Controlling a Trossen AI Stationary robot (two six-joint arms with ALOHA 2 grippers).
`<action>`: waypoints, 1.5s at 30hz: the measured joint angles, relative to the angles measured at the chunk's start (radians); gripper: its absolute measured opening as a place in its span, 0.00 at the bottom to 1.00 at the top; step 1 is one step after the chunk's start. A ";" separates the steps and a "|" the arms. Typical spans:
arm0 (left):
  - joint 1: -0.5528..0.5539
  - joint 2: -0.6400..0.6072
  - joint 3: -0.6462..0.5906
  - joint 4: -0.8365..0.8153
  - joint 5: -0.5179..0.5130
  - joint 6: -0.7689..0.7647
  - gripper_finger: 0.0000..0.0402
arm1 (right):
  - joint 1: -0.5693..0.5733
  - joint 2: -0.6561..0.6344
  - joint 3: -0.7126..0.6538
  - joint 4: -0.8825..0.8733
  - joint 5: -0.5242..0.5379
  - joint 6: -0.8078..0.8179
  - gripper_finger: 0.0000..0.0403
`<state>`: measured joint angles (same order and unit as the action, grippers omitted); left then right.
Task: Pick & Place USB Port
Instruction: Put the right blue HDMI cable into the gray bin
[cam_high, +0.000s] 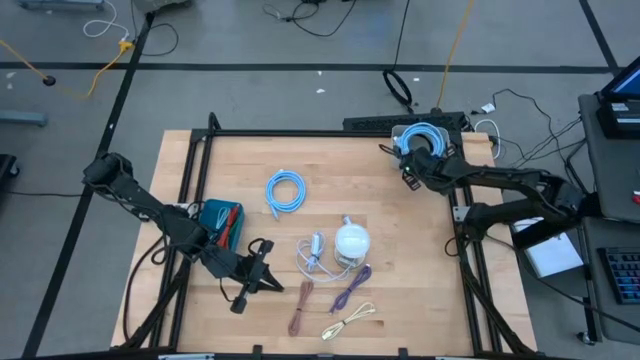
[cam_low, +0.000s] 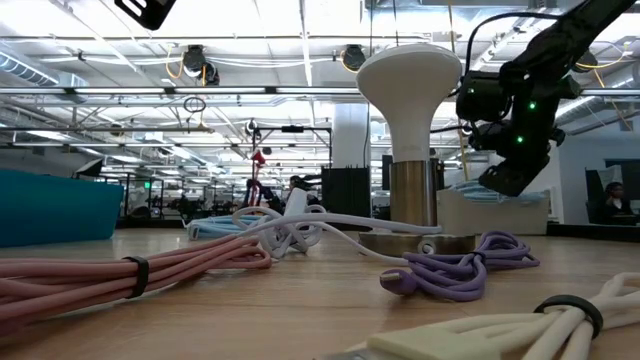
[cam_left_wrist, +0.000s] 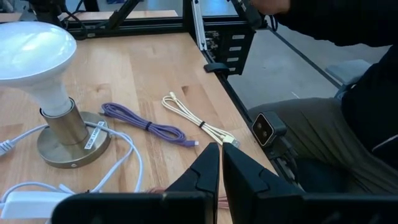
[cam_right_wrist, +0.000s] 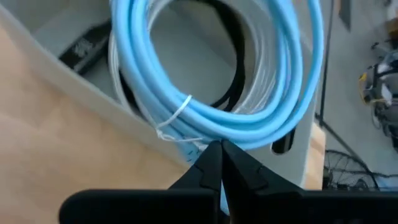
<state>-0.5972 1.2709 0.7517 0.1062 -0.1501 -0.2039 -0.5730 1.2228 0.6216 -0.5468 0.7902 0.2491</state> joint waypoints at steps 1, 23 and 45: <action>0.000 0.000 0.000 0.000 0.000 0.000 0.05 | 0.007 -0.003 0.000 0.008 0.012 0.000 0.00; -0.002 0.000 0.000 -0.006 0.000 0.002 0.05 | 0.029 -0.014 0.000 0.040 -0.059 0.007 0.00; -0.002 0.000 0.000 -0.005 -0.001 0.000 0.05 | -0.107 -0.014 -0.001 0.163 -0.114 -0.064 0.00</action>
<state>-0.5991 1.2713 0.7517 0.1009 -0.1509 -0.2039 -0.6797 1.2083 0.6205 -0.3843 0.6762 0.1847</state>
